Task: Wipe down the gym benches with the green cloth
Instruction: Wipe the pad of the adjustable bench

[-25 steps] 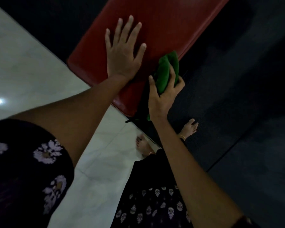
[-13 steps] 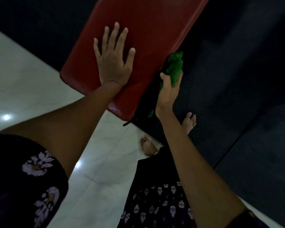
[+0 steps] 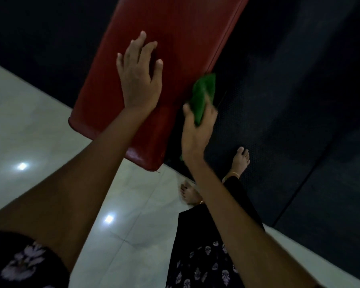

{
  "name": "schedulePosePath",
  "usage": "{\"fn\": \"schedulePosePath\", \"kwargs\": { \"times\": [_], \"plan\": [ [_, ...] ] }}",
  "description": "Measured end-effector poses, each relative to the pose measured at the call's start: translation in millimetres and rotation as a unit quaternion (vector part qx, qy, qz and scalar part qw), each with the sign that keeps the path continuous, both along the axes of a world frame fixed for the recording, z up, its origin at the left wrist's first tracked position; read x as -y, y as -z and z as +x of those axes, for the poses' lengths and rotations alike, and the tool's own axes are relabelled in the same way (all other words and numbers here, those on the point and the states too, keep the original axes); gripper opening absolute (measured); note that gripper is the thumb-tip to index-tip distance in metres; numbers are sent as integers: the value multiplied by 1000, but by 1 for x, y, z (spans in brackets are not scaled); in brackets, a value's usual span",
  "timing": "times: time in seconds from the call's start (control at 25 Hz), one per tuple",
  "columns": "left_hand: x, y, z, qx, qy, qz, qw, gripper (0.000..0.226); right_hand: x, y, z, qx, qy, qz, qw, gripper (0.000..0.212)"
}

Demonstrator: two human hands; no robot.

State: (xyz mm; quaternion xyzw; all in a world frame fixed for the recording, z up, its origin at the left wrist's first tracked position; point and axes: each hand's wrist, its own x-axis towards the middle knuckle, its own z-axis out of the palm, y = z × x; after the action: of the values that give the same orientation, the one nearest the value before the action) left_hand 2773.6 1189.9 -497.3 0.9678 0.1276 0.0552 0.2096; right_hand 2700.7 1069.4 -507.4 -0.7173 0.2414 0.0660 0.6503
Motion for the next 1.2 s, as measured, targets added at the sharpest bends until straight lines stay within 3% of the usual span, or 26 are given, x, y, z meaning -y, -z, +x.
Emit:
{"fn": "schedulePosePath", "kwargs": {
  "times": [0.08, 0.28, 0.4, 0.56, 0.68, 0.8, 1.04, 1.2],
  "plan": [
    [12, -3, 29, -17, 33, -7, 999, 42, -6, -8, -28, 23, -31, 10, 999, 51],
    [30, -10, 113, -30, 122, 35, 991, 49, 18, -1, 73, 29, 42, -17, 999, 45],
    [39, -1, 140, -47, 140, 75, 986, 52, 13, 2, 69, 37, 61, 8, 997, 45],
    [47, 9, 137, -35, 134, 105, 985, 53, 10, -1, 31, 23, 12, 30, 999, 47],
    [46, 10, 136, -18, 140, 99, 985, 53, 32, 9, 97, -2, 26, 22, 999, 48],
    [47, 15, 137, -3, 150, 93, 984, 52, 51, 10, 158, 28, 32, -5, 999, 46],
    [49, 14, 135, -7, 140, 82, 987, 52, 39, 3, 77, -44, -22, 67, 997, 45],
    [51, 14, 140, -2, 143, 82, 986, 53, 62, 7, 181, 3, 15, 16, 1000, 48]
  ]
}}
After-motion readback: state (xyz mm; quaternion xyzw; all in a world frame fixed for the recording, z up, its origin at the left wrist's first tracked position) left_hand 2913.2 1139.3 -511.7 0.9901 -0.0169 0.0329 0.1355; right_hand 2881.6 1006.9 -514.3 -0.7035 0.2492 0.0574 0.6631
